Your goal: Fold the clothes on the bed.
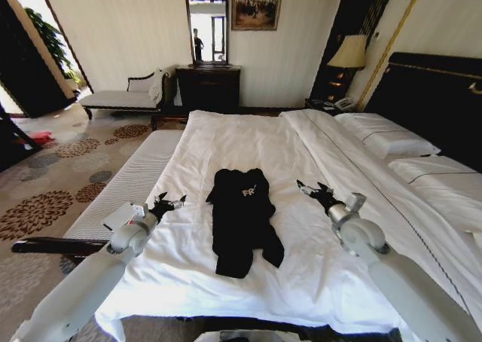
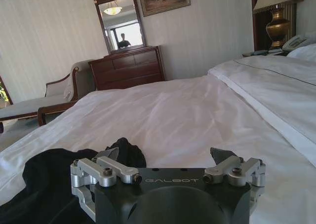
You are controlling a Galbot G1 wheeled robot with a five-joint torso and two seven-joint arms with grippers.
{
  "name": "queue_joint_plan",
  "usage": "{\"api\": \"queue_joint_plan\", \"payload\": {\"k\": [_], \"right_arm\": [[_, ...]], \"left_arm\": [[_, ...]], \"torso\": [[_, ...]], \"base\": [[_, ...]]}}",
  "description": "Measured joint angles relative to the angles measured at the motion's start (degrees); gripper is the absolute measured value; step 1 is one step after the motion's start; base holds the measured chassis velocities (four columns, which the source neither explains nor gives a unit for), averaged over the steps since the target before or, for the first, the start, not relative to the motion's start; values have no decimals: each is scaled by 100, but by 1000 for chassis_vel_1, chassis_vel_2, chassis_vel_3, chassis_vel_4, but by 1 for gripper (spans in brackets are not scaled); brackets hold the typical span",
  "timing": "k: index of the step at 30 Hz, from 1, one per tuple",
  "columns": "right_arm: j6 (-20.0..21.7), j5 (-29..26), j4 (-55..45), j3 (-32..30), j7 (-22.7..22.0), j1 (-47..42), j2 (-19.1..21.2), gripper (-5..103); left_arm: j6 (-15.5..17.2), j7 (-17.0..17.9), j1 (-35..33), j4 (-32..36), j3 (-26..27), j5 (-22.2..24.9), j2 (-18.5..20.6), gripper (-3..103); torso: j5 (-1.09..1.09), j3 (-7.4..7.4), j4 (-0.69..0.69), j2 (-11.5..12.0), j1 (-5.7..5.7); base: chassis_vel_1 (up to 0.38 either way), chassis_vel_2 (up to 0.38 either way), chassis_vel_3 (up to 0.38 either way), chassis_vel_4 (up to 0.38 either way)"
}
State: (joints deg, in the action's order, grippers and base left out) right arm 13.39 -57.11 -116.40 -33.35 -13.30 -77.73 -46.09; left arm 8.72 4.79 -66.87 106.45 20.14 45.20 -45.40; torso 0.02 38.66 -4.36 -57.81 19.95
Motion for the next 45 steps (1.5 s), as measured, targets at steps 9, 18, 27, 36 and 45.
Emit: {"api": "queue_joint_plan", "payload": {"k": [9, 18, 27, 36, 45], "right_arm": [[-125, 456, -751, -708, 362, -1303, -471, 100], [-445, 1208, -1100, -978, 731, -2257, -892, 100], [-935, 2317, -1148, -1076, 1078, -2798, -1474, 100], [-1640, 3315, -951, -1014, 1213, -3149, -2065, 100], [-2630, 4782, -740, -1149, 1259, -3642, -2795, 100]], "left_arm": [[-377, -361, -1808, 657, 1073, -589, -483, 100], [-861, -613, -2704, 960, 1905, -664, -818, 99], [-1411, -749, -3679, 1199, 2328, -1079, -1241, 98], [-1819, -837, -4383, 1301, 2438, -1326, -1472, 98], [-1871, -839, -4441, 1389, 2303, -1367, -1398, 98]], "torso": [[-3, 0, 7, 0, -1], [-2, 1, 4, 1, 0], [-2, 1, 6, 0, 0], [-2, 1, 6, 1, 0], [-3, 1, 3, 1, 0]], "base": [[0, 0, 0, 0], [0, 0, 0, 0], [0, 0, 0, 0], [0, 0, 0, 0], [0, 0, 0, 0]]}}
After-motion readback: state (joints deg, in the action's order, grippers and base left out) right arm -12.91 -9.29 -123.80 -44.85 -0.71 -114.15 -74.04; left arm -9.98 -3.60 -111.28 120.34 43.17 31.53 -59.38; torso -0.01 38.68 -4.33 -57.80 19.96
